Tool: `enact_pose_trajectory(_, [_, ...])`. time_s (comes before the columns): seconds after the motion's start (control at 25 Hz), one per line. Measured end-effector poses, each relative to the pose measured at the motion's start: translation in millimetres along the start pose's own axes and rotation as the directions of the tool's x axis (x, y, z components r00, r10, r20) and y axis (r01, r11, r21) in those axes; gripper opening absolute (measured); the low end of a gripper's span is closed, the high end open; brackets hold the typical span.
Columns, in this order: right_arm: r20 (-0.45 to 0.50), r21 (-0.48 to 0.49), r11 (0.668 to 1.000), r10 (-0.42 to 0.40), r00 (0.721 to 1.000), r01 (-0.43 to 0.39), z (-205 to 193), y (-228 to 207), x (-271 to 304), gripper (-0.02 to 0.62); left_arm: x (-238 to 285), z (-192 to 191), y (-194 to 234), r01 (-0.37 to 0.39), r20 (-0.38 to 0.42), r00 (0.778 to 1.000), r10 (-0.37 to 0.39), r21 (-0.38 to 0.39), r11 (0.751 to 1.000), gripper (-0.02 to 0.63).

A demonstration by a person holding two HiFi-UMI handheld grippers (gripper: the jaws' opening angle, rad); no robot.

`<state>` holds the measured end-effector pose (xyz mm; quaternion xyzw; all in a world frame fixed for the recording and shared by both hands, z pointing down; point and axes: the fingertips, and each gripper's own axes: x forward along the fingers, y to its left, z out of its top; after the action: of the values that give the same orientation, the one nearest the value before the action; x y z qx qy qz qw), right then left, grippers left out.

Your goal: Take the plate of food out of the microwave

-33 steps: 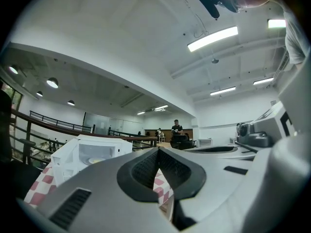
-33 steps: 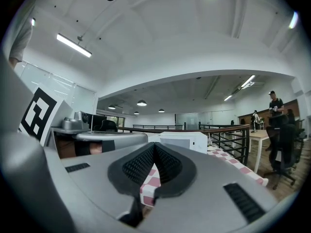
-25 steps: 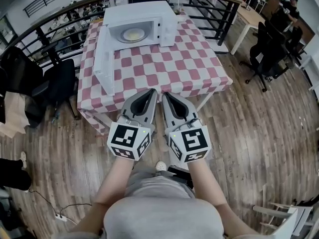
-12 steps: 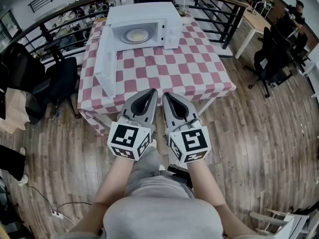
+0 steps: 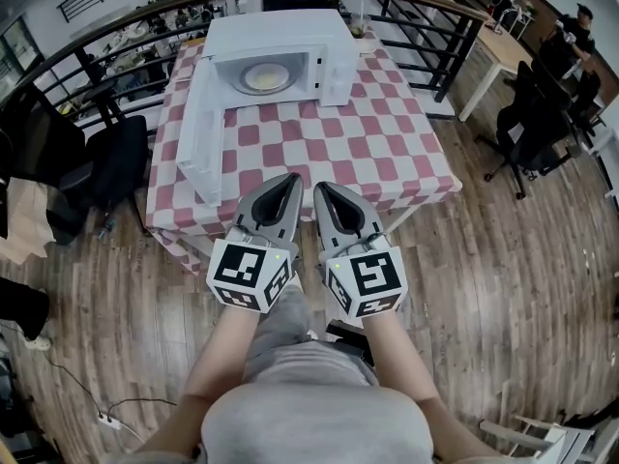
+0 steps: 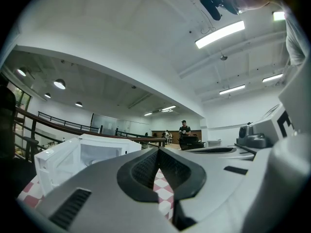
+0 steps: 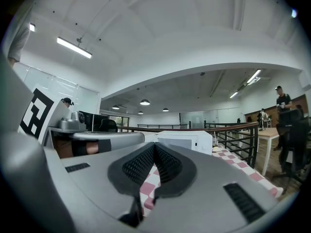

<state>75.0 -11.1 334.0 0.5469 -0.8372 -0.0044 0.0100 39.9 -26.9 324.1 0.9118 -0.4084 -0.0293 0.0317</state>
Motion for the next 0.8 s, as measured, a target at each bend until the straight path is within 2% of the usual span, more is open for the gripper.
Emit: enact_pose_trajectory(0.8, [-0.010, -0.026, 0.999, 0.023, 1.000, -0.023, 1.0, -61.3, 102.1, 0.026, 99.5, 4.5, 71.1, -0.015, -0.002, 1.000, 0.015, 0.000, 1.000, 0.003])
